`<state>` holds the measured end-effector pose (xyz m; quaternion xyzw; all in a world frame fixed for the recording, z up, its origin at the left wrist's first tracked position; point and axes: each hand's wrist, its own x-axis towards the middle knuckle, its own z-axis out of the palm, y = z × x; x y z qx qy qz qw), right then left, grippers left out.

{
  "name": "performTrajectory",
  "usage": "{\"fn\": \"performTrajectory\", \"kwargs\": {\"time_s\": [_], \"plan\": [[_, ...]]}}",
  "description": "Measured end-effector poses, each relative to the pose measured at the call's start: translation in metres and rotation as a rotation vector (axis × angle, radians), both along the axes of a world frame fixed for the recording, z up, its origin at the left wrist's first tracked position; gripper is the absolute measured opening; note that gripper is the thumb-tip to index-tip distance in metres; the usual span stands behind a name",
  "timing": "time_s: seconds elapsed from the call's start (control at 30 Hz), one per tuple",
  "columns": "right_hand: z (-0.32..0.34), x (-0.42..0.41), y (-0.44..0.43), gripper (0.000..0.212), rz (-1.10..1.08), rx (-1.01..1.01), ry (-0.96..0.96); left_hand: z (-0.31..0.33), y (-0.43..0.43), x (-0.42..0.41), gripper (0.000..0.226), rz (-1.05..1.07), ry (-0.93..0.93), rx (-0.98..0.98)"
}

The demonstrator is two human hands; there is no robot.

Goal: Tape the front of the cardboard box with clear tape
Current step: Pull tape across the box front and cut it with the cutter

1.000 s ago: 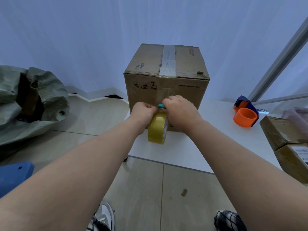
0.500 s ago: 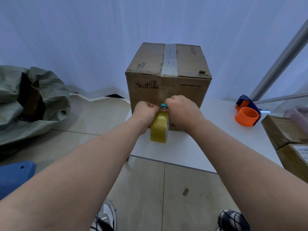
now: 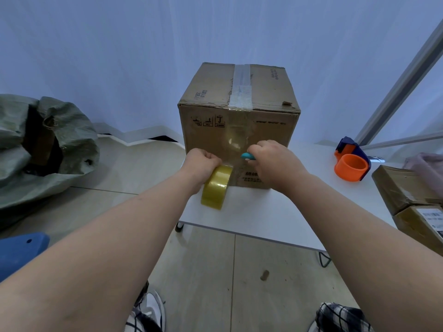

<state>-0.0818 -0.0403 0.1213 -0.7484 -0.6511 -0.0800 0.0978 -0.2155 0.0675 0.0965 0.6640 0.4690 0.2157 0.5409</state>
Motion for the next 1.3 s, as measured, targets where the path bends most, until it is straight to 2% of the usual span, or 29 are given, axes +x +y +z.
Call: {"fn": "performTrajectory", "kwargs": {"time_s": [0.1, 0.23, 0.47, 0.67, 0.77, 0.83, 0.93, 1.0, 1.07, 1.17, 1.3], "plan": [[-0.006, 0.003, -0.004, 0.020, 0.034, -0.058, 0.053, 0.000, 0.002, -0.005, 0.006, -0.069, 0.046, -0.003], [-0.009, 0.017, -0.019, 0.020, -0.044, -0.058, 0.152, 0.003, -0.009, -0.003, 0.003, -0.273, 0.153, 0.034], [-0.012, 0.061, -0.068, 0.021, -0.258, 0.003, 0.336, 0.019, -0.052, 0.030, 0.008, -0.544, 0.103, 0.062], [-0.020, 0.102, -0.113, 0.031, -0.569, 0.002, 0.508, 0.019, -0.104, 0.082, 0.009, -0.593, 0.112, 0.407], [-0.026, 0.119, -0.128, 0.022, -0.641, -0.010, 0.545, 0.007, -0.124, 0.105, 0.006, -0.699, 0.155, 0.580], [-0.030, 0.129, -0.135, 0.019, -0.674, -0.002, 0.562, -0.002, -0.129, 0.123, 0.003, -0.788, 0.228, 0.701], [-0.040, 0.144, -0.141, 0.021, -0.759, 0.087, 0.669, -0.011, -0.129, 0.152, 0.010, -0.937, 0.358, 0.978], [-0.053, 0.152, -0.144, 0.024, -0.822, 0.105, 0.750, -0.015, -0.129, 0.169, 0.014, -0.994, 0.424, 1.094], [-0.067, 0.158, -0.148, 0.028, -0.869, 0.036, 0.782, -0.025, -0.124, 0.181, 0.018, -1.030, 0.505, 1.130], [-0.080, 0.161, -0.149, 0.034, -0.890, -0.141, 0.705, -0.047, -0.114, 0.191, 0.018, -1.119, 0.609, 1.191], [-0.090, 0.159, -0.139, 0.038, -0.858, -0.181, 0.705, -0.058, -0.107, 0.191, 0.024, -1.197, 0.664, 1.218]]}}
